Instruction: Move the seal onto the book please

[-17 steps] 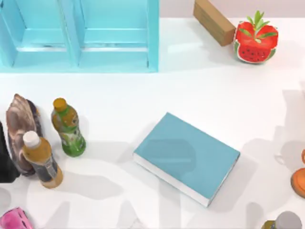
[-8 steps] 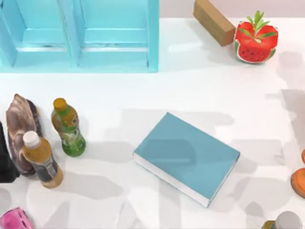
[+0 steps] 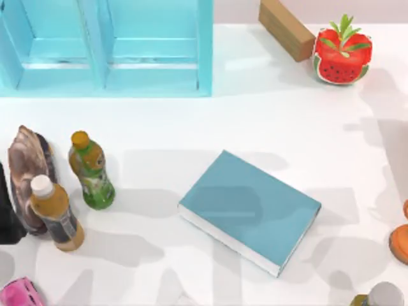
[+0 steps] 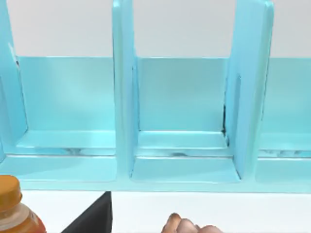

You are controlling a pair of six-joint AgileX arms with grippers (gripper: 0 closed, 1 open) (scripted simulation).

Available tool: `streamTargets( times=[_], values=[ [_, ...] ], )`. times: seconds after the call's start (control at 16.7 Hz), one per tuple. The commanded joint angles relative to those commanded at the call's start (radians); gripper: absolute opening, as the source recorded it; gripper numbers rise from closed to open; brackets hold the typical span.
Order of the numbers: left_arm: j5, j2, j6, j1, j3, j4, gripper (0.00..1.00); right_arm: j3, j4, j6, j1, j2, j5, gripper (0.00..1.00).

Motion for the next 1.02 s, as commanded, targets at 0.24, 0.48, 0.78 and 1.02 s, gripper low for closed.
streamTargets(
  times=[0.24,0.48,0.78,1.02],
  values=[
    [0.0,0.0,0.0,0.0,0.0,0.0,1.0,0.017,0.043,0.152,0.148,0.071,0.001,0.0],
    [0.0,0.0,0.0,0.0,0.0,0.0,1.0,0.022,0.125,0.425,0.413,0.162,0.001,0.0],
    [0.0,0.0,0.0,0.0,0.0,0.0,1.0,0.017,0.226,0.673,0.668,0.241,0.007,0.0],
    [0.0,0.0,0.0,0.0,0.0,0.0,1.0,0.012,0.245,0.702,0.698,0.248,0.009,0.0]
  ],
)
